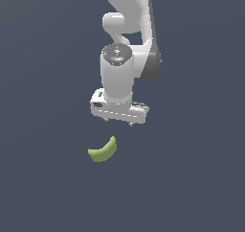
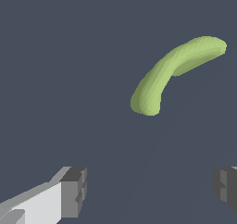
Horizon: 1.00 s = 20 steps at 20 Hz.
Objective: Pick up the object and move it to a goal position.
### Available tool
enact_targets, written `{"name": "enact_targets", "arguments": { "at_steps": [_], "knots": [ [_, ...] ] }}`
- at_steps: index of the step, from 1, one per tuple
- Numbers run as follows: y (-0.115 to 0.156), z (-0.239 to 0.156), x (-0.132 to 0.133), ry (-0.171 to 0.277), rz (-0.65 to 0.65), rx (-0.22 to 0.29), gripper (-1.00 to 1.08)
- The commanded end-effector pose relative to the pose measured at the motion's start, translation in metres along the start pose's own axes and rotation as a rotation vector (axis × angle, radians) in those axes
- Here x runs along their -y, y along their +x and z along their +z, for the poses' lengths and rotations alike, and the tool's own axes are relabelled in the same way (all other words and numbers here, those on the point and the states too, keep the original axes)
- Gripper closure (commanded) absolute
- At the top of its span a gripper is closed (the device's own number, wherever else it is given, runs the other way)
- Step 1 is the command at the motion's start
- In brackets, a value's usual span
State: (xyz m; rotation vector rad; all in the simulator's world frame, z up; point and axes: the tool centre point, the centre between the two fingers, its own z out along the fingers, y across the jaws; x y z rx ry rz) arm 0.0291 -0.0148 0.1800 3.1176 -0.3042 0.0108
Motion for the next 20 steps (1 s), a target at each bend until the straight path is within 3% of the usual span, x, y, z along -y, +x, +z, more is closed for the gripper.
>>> {"name": "enact_targets", "arguments": {
  "at_steps": [1, 20],
  "knots": [
    [0.008, 0.003, -0.004, 0.002, 0.068, 0.002, -0.92],
    [0.071, 0.027, -0.039, 0.007, 0.656, 0.011, -0.92]
  ]
}}
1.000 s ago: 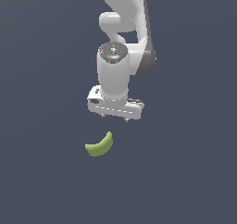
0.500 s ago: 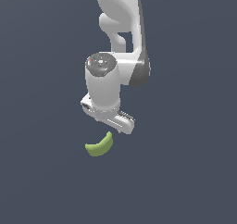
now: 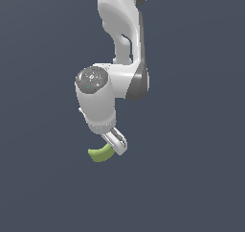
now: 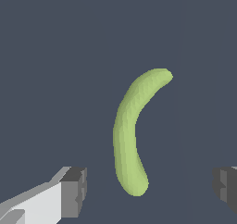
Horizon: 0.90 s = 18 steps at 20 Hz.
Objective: Pick up the object and move it to a goal position.
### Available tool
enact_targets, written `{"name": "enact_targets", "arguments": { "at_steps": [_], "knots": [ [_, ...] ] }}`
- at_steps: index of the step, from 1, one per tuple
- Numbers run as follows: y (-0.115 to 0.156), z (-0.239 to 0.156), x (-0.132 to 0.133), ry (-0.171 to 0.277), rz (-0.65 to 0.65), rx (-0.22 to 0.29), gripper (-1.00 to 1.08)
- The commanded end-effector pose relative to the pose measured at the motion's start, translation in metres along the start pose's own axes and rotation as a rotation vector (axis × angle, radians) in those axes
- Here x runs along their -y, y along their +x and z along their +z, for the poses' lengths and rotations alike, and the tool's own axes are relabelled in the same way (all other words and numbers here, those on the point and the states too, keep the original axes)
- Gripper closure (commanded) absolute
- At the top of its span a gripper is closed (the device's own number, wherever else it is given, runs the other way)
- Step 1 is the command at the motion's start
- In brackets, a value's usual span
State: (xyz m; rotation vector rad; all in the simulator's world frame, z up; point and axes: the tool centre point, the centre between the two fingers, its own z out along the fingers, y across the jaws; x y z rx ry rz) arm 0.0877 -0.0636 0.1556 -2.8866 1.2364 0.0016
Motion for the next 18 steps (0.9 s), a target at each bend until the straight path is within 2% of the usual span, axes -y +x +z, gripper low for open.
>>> {"name": "enact_targets", "arguments": {
  "at_steps": [1, 9, 18],
  "knots": [
    [0.007, 0.003, 0.001, 0.0, 0.064, 0.0, -0.92],
    [0.021, 0.008, 0.002, -0.001, 0.189, -0.001, -0.92],
    [0.023, 0.011, 0.002, -0.001, 0.212, -0.001, -0.92]
  ]
}}
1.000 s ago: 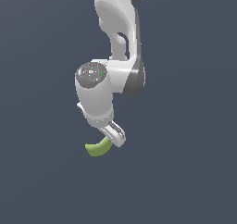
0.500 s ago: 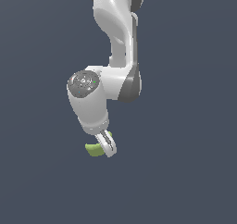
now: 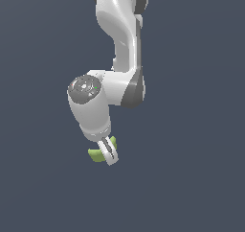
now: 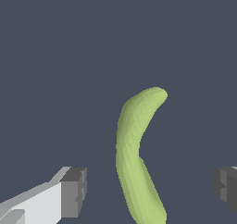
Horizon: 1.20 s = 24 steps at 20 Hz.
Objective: Pick up the object and move it to a goal position.
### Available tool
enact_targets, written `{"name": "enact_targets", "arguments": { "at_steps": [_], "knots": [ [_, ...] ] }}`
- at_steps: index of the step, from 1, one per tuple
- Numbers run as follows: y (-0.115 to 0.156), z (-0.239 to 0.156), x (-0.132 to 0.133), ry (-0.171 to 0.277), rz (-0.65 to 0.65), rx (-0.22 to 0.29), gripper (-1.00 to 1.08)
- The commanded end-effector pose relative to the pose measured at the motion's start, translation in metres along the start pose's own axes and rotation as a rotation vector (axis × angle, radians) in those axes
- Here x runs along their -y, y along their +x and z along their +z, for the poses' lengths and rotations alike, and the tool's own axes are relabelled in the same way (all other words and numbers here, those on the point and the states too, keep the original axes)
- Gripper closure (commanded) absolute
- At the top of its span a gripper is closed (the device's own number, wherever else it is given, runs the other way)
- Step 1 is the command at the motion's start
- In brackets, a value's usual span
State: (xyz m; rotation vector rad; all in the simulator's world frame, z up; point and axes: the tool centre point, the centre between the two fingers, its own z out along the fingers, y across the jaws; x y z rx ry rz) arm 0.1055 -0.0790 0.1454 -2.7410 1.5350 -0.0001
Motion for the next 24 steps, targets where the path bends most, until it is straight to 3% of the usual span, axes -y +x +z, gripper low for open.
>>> {"name": "enact_targets", "arguments": {
  "at_steps": [1, 11, 18, 19, 24],
  "knots": [
    [0.0, 0.003, 0.0, 0.0, 0.0, 0.0, -0.92],
    [0.0, 0.048, -0.001, 0.0, 0.005, 0.0, -0.92],
    [0.0, 0.05, 0.0, 0.0, 0.005, 0.0, -0.92],
    [0.0, 0.05, 0.0, 0.0, 0.005, 0.0, 1.08],
    [0.0, 0.05, 0.0, 0.0, 0.005, 0.0, 1.08]
  ]
}}
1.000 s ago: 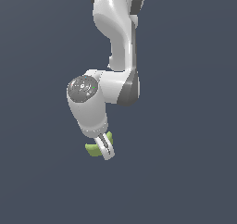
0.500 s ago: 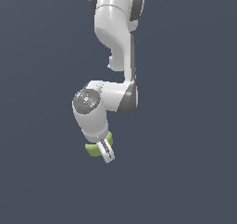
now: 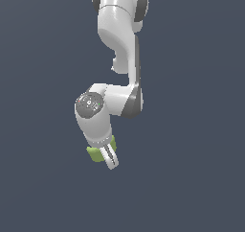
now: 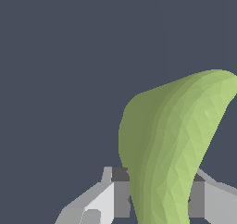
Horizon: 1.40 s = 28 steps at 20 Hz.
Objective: Pick up the object and move it to a goal position.
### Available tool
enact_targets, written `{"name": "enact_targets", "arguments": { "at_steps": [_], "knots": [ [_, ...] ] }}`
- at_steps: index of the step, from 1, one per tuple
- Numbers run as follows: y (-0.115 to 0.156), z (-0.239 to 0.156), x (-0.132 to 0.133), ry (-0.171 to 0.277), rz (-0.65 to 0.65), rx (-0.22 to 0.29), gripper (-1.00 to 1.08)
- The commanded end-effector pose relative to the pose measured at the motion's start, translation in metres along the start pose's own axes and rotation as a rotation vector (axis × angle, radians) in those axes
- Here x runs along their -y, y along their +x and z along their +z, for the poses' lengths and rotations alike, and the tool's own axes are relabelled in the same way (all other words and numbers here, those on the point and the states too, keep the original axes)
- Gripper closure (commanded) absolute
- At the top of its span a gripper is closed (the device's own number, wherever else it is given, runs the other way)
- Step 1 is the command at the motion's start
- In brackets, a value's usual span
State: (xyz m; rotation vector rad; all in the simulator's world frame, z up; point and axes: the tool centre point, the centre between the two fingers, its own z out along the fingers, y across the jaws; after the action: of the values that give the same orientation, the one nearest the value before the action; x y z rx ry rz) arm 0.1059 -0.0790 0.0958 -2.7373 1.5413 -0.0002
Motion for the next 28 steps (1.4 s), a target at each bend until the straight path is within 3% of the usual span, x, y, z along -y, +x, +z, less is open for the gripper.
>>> {"name": "enact_targets", "arguments": {
  "at_steps": [1, 15, 28],
  "knots": [
    [0.0, 0.0, 0.0, 0.0, 0.0, 0.0, 1.08],
    [-0.014, -0.02, 0.0, 0.004, 0.032, -0.004, 1.08],
    [-0.076, -0.109, 0.002, 0.024, 0.176, -0.024, 1.08]
  ]
}}
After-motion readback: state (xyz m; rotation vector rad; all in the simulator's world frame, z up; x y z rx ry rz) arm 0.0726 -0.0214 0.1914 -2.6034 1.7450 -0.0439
